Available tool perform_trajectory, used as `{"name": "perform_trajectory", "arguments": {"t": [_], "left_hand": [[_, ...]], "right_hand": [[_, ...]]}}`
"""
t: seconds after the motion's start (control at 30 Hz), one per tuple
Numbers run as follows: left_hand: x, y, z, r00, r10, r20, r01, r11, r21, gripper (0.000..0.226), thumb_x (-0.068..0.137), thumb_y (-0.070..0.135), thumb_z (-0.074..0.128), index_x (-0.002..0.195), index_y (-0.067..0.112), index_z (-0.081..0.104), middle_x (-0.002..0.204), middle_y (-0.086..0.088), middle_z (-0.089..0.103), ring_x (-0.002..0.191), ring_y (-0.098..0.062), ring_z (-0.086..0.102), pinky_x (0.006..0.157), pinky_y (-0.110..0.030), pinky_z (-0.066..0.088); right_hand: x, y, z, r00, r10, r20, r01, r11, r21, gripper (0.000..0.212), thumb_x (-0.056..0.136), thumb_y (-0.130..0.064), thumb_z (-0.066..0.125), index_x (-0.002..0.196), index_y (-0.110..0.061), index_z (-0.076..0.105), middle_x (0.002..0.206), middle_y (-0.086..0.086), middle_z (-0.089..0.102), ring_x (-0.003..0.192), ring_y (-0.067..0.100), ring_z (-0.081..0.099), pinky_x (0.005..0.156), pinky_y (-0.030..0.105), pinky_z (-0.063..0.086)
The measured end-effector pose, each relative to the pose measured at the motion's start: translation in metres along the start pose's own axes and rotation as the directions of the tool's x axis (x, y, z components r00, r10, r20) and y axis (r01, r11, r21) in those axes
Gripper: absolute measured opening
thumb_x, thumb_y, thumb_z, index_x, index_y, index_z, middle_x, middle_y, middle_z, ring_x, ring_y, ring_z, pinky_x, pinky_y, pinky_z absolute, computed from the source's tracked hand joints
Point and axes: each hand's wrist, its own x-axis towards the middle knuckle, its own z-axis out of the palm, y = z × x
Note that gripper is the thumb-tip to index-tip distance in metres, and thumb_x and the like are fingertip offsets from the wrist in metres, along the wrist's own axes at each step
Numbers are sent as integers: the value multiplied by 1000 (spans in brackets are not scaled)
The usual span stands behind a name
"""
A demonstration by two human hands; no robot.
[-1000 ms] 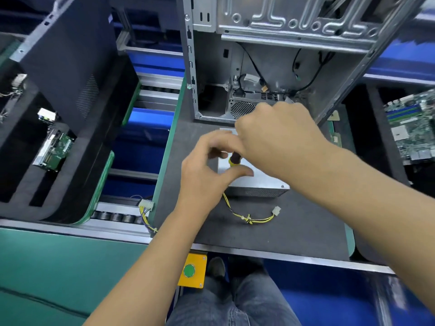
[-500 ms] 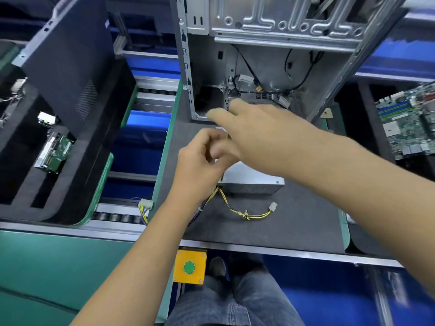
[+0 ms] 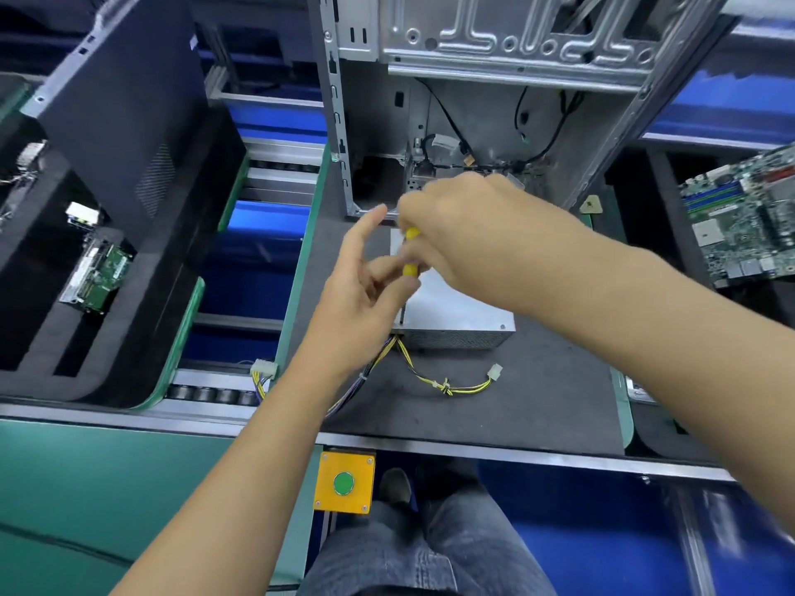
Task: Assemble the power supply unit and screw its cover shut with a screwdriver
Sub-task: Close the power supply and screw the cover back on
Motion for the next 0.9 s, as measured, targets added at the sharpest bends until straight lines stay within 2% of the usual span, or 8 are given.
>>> {"name": "perform_trajectory", "arguments": {"t": [0.1, 0.17, 0.27, 0.43, 0.57, 0.67, 0.77, 0.9], "left_hand": [[2, -1, 8, 994, 22, -107, -18, 999, 41, 49, 68, 9, 81, 107, 31, 61, 84, 11, 65, 74, -12, 59, 73, -28, 49], [2, -2, 10, 990, 34, -133, -29, 999, 41, 39, 68, 14, 81, 97, 34, 62, 83, 7, 63, 74, -11, 60, 70, -25, 51], [0, -9, 3, 993, 60, -99, -55, 997, 54, 40, 82, 10, 68, 111, 35, 57, 90, 17, 67, 85, -5, 66, 81, -18, 51], [1, -11, 14, 993, 95, -70, -88, 992, 94, 56, 71, 17, 80, 116, 39, 56, 97, 18, 67, 85, -14, 66, 79, -34, 51], [3, -18, 10, 985, 80, -151, -66, 993, 94, 55, 77, 27, 74, 121, 47, 49, 88, 16, 70, 82, -13, 66, 78, -29, 52], [-1, -23, 4, 997, 71, 13, -71, 996, 51, 57, 88, 19, 63, 133, 44, 41, 99, 13, 72, 91, -17, 65, 82, -30, 52], [0, -22, 15, 999, 37, 17, -38, 997, 67, 61, 81, 16, 75, 128, 45, 47, 93, 22, 64, 86, -7, 62, 83, -28, 48], [2, -26, 4, 995, -30, 92, 21, 994, 105, 70, 95, 9, 60, 153, 32, 27, 95, 16, 69, 94, -6, 62, 91, -30, 45]], "right_hand": [[0, -6, 8, 980, 177, -87, -193, 956, -222, 28, 100, -32, 52, 83, -17, 37, 66, 3, 29, 68, 29, 36, 61, 36, 31], [-2, -1, 10, 987, 146, -67, -151, 985, -78, 20, 98, -33, 57, 100, -16, 45, 84, 7, 50, 73, 31, 44, 63, 37, 39], [-4, 5, 0, 998, -32, 58, 21, 983, 184, 27, 96, -20, 58, 122, -21, 51, 107, 1, 49, 90, 30, 56, 72, 39, 45], [2, -5, 9, 984, 177, -33, -180, 975, -130, 23, 101, -30, 50, 85, -17, 40, 70, 1, 29, 76, 32, 46, 66, 39, 40], [-4, 4, 2, 995, 43, 92, -62, 975, 213, 31, 96, -44, 56, 123, -31, 56, 99, 1, 46, 85, 29, 48, 73, 40, 43], [-3, 3, 5, 999, 28, 29, -31, 994, 106, 9, 99, -24, 53, 99, -18, 60, 93, 2, 47, 88, 33, 55, 76, 43, 48], [1, -2, 8, 988, 148, -40, -151, 986, -74, 30, 98, -32, 52, 77, -13, 44, 72, 4, 36, 76, 35, 51, 64, 37, 39], [-8, 4, 2, 999, -9, 44, 3, 993, 121, 25, 96, -33, 57, 119, -25, 54, 97, 1, 47, 84, 31, 52, 71, 39, 44]]}}
